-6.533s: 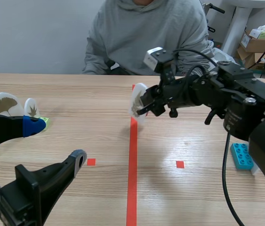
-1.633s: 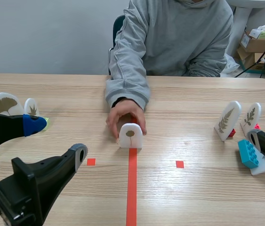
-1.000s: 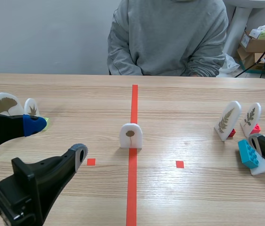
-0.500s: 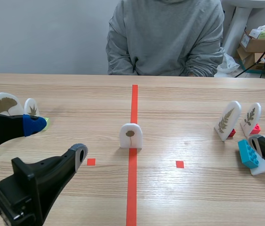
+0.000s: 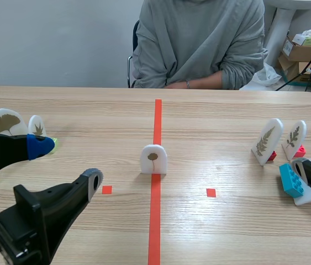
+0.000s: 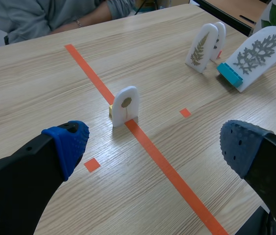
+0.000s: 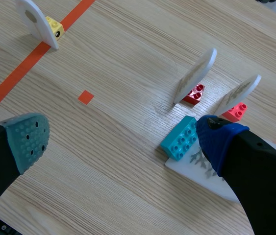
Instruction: Do the leaf sorting experiment
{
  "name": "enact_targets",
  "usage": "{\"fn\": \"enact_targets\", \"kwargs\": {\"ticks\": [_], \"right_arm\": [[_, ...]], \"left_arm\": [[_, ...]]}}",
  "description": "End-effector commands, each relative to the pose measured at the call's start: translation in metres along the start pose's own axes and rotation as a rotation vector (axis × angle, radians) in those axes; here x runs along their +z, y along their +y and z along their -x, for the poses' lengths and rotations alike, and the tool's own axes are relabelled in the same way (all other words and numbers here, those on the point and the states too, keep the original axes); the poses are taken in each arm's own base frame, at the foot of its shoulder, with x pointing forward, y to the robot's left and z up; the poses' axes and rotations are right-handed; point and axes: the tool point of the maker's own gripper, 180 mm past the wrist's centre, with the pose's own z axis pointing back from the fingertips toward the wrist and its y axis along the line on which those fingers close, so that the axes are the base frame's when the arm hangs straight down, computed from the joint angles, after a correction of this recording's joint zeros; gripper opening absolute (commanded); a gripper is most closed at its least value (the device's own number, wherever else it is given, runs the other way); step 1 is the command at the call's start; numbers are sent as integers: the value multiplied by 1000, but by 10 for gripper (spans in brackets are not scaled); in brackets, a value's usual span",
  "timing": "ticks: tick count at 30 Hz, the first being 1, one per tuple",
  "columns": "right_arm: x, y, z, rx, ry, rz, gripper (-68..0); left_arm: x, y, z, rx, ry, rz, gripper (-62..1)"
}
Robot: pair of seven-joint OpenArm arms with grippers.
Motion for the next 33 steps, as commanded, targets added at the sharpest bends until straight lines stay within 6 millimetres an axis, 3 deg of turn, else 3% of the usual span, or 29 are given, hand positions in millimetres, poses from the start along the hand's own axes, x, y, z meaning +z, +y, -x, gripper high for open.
{"fn": "enact_targets", "kwargs": {"ticks": [1,21,25,33], "right_arm": [[1,-3,-6,19,-16,1,-60],[1,-3,-6,19,-16,1,-60],[0,-3,-6,18,-16,1,-60],[1,-3,-6,19,-16,1,-60]], "left_arm": [[-1,-3,-12,-3,-40,7,-37],[-2,-1,-12,-12,-38,5,-37],[-11,15,-6,-68,-13,-18,-37],[-39,53,31,-126,77,11,-37]]}}
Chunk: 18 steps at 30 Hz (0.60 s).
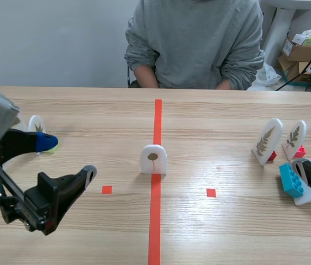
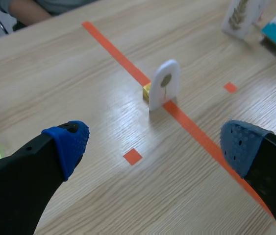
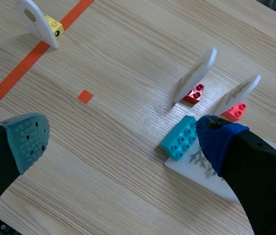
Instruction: Do the leaf sorting experiment
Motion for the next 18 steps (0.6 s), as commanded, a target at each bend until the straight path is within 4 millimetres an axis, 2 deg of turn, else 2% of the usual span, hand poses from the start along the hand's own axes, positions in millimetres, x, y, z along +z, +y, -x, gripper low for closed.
{"fn": "enact_targets", "kwargs": {"ticks": [1,6,13,18], "right_arm": [[1,-3,-7,16,-19,-1,-60],[1,-3,-7,16,-19,-1,-60],[1,-3,-7,16,-19,-1,-60],[1,-3,-7,16,-19,-1,-60]], "left_arm": [[-7,1,-8,-19,-26,29,-37],[-35,11,4,-76,7,71,-37],[-81,5,16,-175,49,162,-37],[-110,2,23,-179,73,185,-37]]}}
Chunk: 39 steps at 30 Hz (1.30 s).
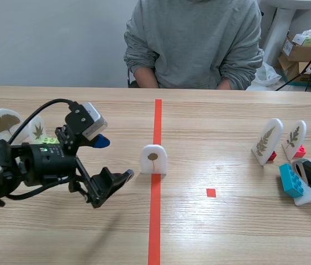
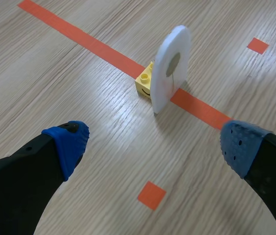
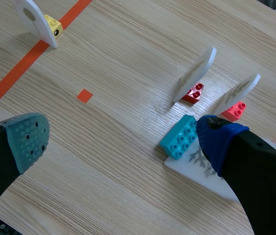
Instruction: Do the leaf sorting experiment
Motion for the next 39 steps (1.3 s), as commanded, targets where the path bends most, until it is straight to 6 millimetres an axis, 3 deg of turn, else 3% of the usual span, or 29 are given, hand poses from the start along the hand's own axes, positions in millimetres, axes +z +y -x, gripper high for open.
{"fn": "enact_targets", "kwargs": {"ticks": [1,15,28,30,34,39], "right_arm": [[1,-2,-7,14,-21,-2,-60],[1,-2,-7,14,-21,-2,-60],[1,-2,-7,14,-21,-2,-60],[1,-2,-7,14,-21,-2,-60],[1,-2,-7,14,-21,-2,-60],[1,-2,-7,14,-21,-2,-60]], "left_arm": [[-8,1,-16,-2,-48,-1,-37],[-65,-18,-23,19,-33,67,-37],[-82,-27,-27,-3,-26,84,-51],[-82,-27,-27,-3,-26,83,-120],[-82,-27,-28,-3,-30,83,-340],[-82,-27,-29,-3,-33,83,-465]]}}
